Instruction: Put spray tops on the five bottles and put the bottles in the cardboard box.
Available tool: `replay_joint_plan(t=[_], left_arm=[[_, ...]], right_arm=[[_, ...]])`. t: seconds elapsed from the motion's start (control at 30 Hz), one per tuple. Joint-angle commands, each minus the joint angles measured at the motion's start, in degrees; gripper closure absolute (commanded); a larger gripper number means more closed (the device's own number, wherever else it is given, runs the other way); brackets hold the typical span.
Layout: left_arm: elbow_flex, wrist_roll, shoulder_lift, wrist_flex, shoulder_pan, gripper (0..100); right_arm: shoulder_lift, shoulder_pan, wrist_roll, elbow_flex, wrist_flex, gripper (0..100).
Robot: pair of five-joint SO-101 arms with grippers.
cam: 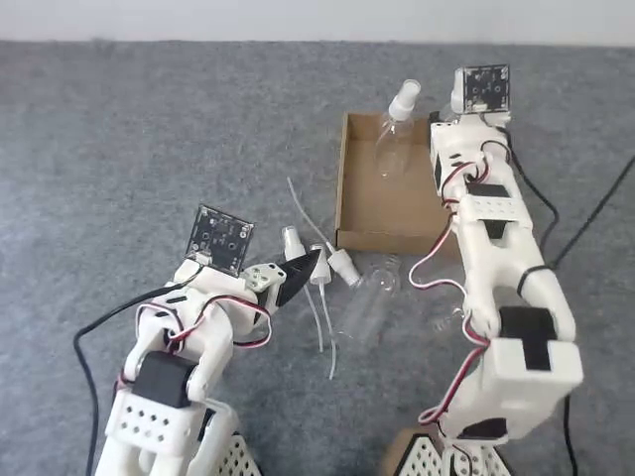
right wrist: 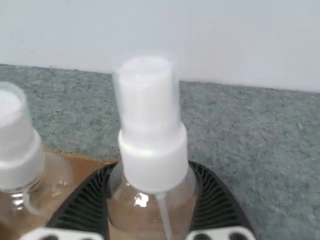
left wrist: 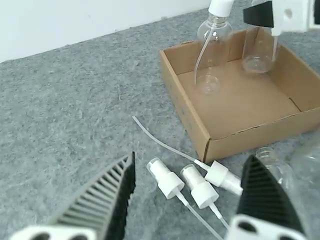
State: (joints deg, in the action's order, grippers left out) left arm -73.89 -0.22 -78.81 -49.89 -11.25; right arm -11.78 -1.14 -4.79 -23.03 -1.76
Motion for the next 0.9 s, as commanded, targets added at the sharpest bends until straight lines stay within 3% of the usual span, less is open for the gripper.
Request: replay_joint_plan(t=[0.0, 0.17, 0.33, 0.87], left_arm=[[0.31, 0.44, 0.18, 3.16, 0.09, 68], [-0.22, 0.44, -0.18, 3.16, 0.09, 68], [-0.22, 0.44, -0.18, 3.16, 0.09, 68], [-0.22, 0.44, -0.18, 3.16, 0.09, 68]], right_arm=[[-1.45, 0.22, 1.23, 4.92, -6.02, 99.2], [-7.25, 0.4, 6.33, 9.67, -6.29, 99.2], [-10.15, 0.31, 6.42, 10.99, -6.29, 99.2], [-10.33, -1.27, 1.05, 10.73, -6.02, 98.7]])
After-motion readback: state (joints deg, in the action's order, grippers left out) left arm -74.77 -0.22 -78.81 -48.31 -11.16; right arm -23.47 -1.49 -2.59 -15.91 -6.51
